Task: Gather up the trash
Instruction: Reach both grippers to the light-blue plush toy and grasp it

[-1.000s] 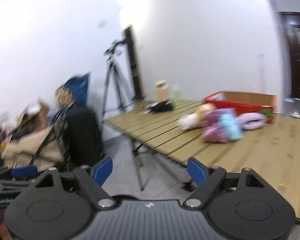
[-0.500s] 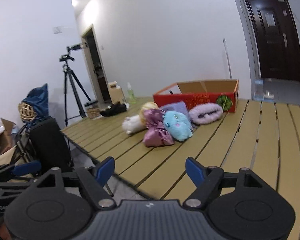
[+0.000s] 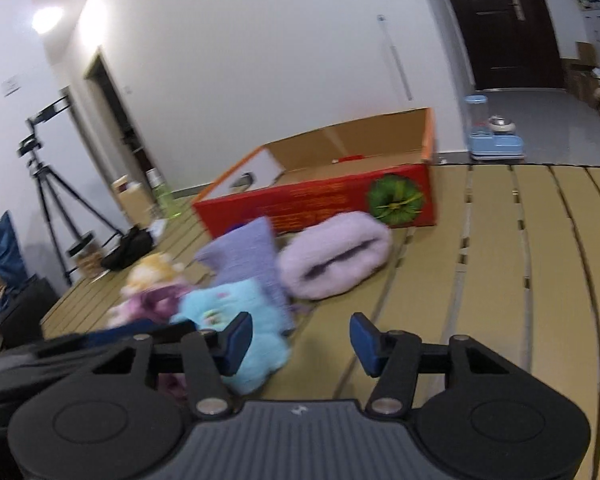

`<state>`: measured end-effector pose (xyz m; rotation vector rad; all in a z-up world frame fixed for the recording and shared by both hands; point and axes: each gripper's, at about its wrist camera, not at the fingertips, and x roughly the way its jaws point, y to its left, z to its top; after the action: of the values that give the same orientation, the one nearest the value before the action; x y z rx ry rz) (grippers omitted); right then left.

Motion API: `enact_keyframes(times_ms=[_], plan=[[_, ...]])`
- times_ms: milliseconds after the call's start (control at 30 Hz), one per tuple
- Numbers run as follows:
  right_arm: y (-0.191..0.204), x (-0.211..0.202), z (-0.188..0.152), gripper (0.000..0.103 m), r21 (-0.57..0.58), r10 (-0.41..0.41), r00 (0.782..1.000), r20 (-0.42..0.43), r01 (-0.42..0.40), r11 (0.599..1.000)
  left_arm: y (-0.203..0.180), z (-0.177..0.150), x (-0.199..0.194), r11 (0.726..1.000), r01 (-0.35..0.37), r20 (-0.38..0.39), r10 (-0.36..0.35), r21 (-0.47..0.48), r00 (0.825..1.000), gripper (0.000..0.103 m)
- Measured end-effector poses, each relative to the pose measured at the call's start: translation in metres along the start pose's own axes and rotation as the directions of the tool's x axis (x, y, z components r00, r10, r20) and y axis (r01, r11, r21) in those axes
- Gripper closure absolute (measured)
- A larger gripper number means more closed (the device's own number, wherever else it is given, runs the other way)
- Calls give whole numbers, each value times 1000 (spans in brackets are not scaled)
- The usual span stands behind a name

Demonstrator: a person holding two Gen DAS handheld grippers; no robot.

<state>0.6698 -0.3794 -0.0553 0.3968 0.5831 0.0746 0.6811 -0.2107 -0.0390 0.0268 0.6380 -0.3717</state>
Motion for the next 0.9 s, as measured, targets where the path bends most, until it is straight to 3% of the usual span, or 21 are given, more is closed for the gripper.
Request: enact_keyframes(times_ms=[33, 133, 200, 300, 333, 400, 433, 500, 667, 800, 900], plan=[[-5, 2, -1, 49, 4, 2, 1000, -1, -2, 1000, -1, -2, 5, 1000, 6, 6, -6, 1, 1000, 75], [-17, 6, -7, 49, 11, 0, 1000, -21, 1, 1000, 1, -6, -7, 994, 83, 43, -80, -67, 996, 88], [-26, 0, -9, 49, 20, 3, 1000, -1, -3, 1000, 9, -6, -21, 968, 204, 48, -199, -144, 979, 96], [-40, -8, -5, 49, 64, 31, 999, 20, -33, 997, 16, -9, -14, 916, 329, -26, -344, -231, 939, 96], [-43, -7, -5, 49, 73, 50, 999, 10, -51, 996, 15, -13, -7, 928, 303, -52, -321, -217, 946, 96], [-46, 5, -5, 49, 78, 95, 994, -53, -90, 993, 12, -21, 2, 970, 175, -92, -192, -171, 977, 96], [-46, 9, -6, 49, 79, 104, 992, -70, -98, 992, 15, -27, 6, 973, 151, -95, -170, -173, 981, 96], [-44, 16, -5, 49, 80, 116, 990, -82, -109, 991, 22, -34, 4, 959, 176, -83, -198, -221, 977, 96], [-46, -12, 11, 46, 80, 80, 997, 22, -81, 993, 17, -27, -14, 951, 238, -2, -243, -196, 970, 91], [-50, -14, 22, 44, 75, 47, 998, 35, -49, 996, 11, -9, 1, 938, 251, 17, -254, -238, 967, 60], [-53, 14, 21, 45, 76, 68, 997, -45, -65, 995, 0, -4, 21, 917, 274, -45, -299, -288, 953, 51]])
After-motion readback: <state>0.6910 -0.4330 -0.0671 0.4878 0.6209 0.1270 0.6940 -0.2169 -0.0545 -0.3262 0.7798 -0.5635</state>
